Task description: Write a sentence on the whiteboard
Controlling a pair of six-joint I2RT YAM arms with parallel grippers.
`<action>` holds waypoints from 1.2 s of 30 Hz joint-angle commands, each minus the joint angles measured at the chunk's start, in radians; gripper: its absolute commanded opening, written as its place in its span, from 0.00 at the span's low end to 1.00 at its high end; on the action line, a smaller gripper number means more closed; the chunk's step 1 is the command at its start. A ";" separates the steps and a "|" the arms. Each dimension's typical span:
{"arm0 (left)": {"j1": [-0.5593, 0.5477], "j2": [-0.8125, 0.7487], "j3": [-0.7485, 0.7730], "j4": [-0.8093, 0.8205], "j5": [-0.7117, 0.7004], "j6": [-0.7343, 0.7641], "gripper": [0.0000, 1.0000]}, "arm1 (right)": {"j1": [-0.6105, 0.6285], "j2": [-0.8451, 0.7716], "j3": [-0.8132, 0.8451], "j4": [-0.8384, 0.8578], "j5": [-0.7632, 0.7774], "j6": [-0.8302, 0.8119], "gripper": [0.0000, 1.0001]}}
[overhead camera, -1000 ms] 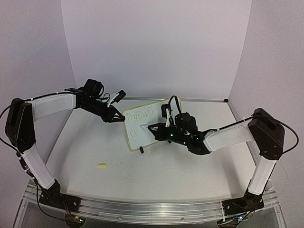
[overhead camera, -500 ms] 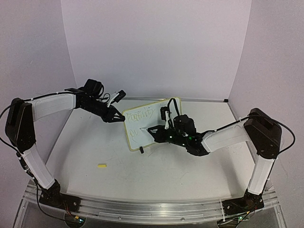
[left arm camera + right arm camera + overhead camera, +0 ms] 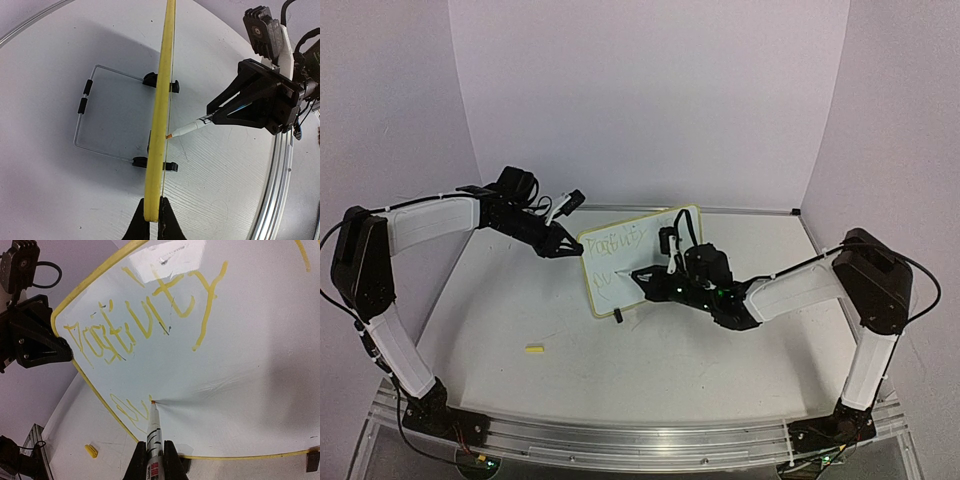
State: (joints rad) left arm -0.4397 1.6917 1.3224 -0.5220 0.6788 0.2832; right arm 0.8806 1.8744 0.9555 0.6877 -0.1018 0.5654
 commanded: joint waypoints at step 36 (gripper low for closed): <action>-0.021 0.028 0.012 -0.081 -0.043 0.023 0.00 | -0.015 0.011 0.028 0.020 -0.019 0.005 0.00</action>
State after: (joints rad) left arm -0.4397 1.6917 1.3224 -0.5226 0.6788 0.2832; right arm 0.8711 1.8664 0.9783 0.6868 -0.1254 0.5572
